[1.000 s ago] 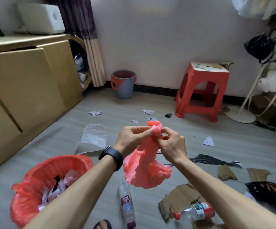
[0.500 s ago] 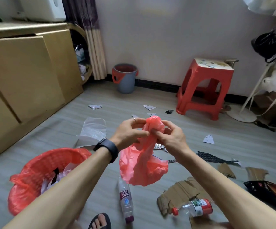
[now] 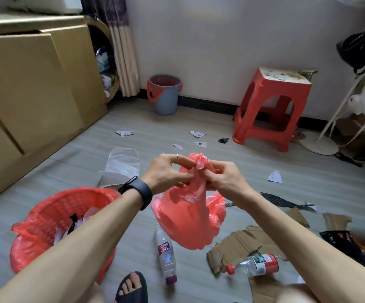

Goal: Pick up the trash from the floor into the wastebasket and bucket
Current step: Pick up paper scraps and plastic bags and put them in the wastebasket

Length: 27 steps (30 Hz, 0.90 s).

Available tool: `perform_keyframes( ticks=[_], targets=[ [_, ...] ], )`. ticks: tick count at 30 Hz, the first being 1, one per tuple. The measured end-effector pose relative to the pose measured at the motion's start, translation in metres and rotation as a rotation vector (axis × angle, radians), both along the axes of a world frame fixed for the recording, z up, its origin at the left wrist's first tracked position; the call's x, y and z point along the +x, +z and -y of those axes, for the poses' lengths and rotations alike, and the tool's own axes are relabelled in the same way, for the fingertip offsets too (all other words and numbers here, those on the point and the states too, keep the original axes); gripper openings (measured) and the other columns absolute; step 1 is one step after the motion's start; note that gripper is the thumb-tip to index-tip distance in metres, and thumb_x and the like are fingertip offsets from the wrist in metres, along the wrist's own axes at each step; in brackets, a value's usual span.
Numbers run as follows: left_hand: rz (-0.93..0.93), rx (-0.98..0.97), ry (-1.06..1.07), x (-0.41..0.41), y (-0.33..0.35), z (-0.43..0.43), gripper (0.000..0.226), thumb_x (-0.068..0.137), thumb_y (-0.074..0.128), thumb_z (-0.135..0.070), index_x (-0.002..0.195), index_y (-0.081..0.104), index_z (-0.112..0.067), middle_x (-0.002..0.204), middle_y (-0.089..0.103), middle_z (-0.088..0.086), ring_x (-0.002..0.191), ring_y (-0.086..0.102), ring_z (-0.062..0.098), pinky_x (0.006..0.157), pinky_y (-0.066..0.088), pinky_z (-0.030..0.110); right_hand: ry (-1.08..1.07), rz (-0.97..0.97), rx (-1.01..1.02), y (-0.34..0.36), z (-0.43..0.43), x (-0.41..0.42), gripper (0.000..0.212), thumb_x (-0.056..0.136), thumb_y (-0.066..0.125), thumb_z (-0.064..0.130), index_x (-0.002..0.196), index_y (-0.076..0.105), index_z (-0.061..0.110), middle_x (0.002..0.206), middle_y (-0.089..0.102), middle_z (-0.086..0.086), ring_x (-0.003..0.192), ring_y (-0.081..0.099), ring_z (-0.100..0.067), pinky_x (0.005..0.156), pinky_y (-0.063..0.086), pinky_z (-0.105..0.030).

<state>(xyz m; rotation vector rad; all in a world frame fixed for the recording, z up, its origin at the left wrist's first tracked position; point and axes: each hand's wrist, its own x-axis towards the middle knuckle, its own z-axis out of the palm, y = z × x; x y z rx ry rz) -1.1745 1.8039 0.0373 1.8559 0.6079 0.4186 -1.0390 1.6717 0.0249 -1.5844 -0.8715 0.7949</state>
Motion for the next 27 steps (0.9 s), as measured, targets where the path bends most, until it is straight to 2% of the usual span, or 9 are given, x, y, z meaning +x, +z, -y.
perform_keyframes(
  ticks=[2,4,7,10,12,16,18,22,27],
  targets=[
    [-0.055,0.266,0.061,-0.001,0.001,-0.004,0.040,0.069,0.088,-0.030,0.103,0.069,-0.030,0.103,0.063,-0.006,0.082,0.066,0.010,0.077,0.058,0.031,0.035,-0.070,0.022,0.004,0.002,0.002,0.020,0.097,0.061,0.004,0.108,0.075,0.012,0.091,0.077,-0.010,0.079,0.074,-0.023,0.069,0.059,-0.032],
    [-0.071,0.272,0.083,-0.002,0.000,-0.006,0.056,0.065,0.090,-0.036,0.112,0.060,-0.033,0.109,0.056,-0.007,0.089,0.063,0.011,0.076,0.056,0.027,0.059,-0.121,0.046,0.007,0.003,0.003,0.027,0.094,0.060,-0.005,0.108,0.075,0.013,0.089,0.077,-0.008,0.077,0.073,-0.019,0.066,0.058,-0.027],
    [-0.061,-0.210,-0.070,-0.006,0.001,-0.006,0.051,0.075,0.085,-0.025,0.121,0.063,-0.023,0.115,0.069,0.009,0.098,0.070,0.023,0.086,0.058,0.037,0.024,-0.129,0.092,0.008,0.002,0.004,0.032,0.091,0.059,-0.013,0.108,0.075,0.008,0.094,0.077,-0.011,0.083,0.074,-0.019,0.072,0.059,-0.025],
    [-0.080,-0.454,-0.120,-0.008,0.006,-0.001,0.040,0.083,0.076,-0.039,0.119,0.067,-0.024,0.098,0.075,0.007,0.081,0.070,0.025,0.068,0.055,0.030,-0.050,-0.074,0.102,0.007,0.001,0.002,0.041,0.084,0.051,-0.021,0.100,0.077,0.005,0.094,0.077,-0.011,0.087,0.074,-0.020,0.076,0.059,-0.024],
    [-0.029,-0.422,-0.061,-0.005,0.005,0.002,0.039,0.084,0.077,-0.030,0.118,0.066,-0.016,0.081,0.075,0.006,0.068,0.069,0.020,0.062,0.053,0.024,-0.094,-0.033,0.091,0.005,0.001,-0.003,0.042,0.082,0.051,-0.020,0.094,0.079,0.008,0.092,0.078,-0.007,0.088,0.075,-0.020,0.076,0.059,-0.024],
    [0.036,-0.395,-0.006,-0.002,0.003,-0.004,0.043,0.072,0.083,-0.005,0.113,0.069,-0.008,0.103,0.074,0.017,0.094,0.072,0.027,0.092,0.056,0.042,-0.072,-0.185,0.074,0.012,-0.002,-0.009,0.046,0.080,0.050,-0.018,0.100,0.078,0.013,0.096,0.077,-0.011,0.089,0.072,-0.023,0.077,0.060,-0.028],
    [0.056,-0.368,0.010,-0.001,0.004,-0.007,0.037,0.075,0.079,0.005,0.110,0.071,-0.004,0.101,0.074,0.016,0.089,0.071,0.024,0.085,0.059,0.035,-0.013,-0.317,0.069,0.012,-0.002,-0.001,0.049,0.084,0.057,-0.008,0.119,0.071,0.023,0.106,0.076,-0.009,0.093,0.072,-0.025,0.082,0.058,-0.031],
    [0.084,-0.332,0.077,-0.001,0.007,-0.004,0.028,0.079,0.068,0.016,0.095,0.073,-0.007,0.077,0.075,0.003,0.059,0.066,0.009,0.053,0.052,0.018,0.084,-0.133,-0.106,0.005,0.001,0.005,0.037,0.090,0.070,0.045,0.126,0.065,0.039,0.113,0.073,-0.013,0.104,0.070,-0.039,0.100,0.050,-0.058],
    [0.121,-0.334,0.141,-0.002,0.007,0.000,0.018,0.075,0.076,0.012,0.083,0.073,-0.004,0.067,0.072,0.009,0.054,0.064,0.014,0.051,0.051,0.021,0.028,-0.171,0.029,0.004,0.001,-0.009,0.025,0.091,0.072,0.012,0.114,0.075,0.021,0.104,0.068,-0.033,0.084,0.067,-0.029,0.088,0.057,-0.054]
  ],
)
